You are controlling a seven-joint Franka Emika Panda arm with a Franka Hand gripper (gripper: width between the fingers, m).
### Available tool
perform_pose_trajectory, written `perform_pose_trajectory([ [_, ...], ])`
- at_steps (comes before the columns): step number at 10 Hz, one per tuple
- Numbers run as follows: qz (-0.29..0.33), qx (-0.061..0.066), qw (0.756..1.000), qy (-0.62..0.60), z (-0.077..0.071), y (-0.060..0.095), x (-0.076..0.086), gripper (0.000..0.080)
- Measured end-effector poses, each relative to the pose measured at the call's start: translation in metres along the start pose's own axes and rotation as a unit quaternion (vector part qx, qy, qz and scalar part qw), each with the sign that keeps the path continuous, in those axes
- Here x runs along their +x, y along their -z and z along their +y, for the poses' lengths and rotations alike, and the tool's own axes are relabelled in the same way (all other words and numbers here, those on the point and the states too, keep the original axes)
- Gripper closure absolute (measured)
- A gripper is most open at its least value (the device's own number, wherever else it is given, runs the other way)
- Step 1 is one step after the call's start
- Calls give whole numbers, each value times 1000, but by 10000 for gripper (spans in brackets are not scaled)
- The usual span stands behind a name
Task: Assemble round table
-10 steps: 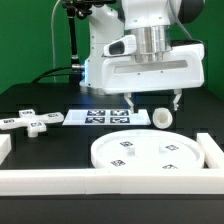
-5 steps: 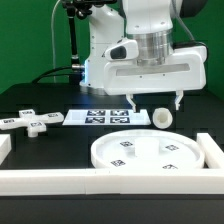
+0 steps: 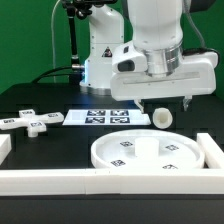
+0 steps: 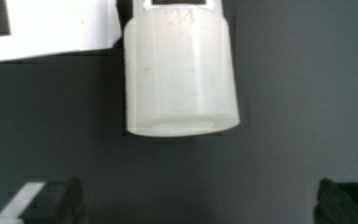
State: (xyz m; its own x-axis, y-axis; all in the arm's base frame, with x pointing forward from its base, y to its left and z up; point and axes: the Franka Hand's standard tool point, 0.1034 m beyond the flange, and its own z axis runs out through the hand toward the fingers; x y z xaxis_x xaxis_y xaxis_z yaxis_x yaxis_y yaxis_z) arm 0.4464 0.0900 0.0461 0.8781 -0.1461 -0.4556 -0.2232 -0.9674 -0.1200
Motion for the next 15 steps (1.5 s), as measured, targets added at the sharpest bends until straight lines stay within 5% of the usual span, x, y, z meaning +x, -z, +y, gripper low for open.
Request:
perform_pose_trajectory([
  [7,-239,-8,971,-5,-1,-22,-4,151],
  [15,-245,-13,969,-18,4,-47,-7,162],
])
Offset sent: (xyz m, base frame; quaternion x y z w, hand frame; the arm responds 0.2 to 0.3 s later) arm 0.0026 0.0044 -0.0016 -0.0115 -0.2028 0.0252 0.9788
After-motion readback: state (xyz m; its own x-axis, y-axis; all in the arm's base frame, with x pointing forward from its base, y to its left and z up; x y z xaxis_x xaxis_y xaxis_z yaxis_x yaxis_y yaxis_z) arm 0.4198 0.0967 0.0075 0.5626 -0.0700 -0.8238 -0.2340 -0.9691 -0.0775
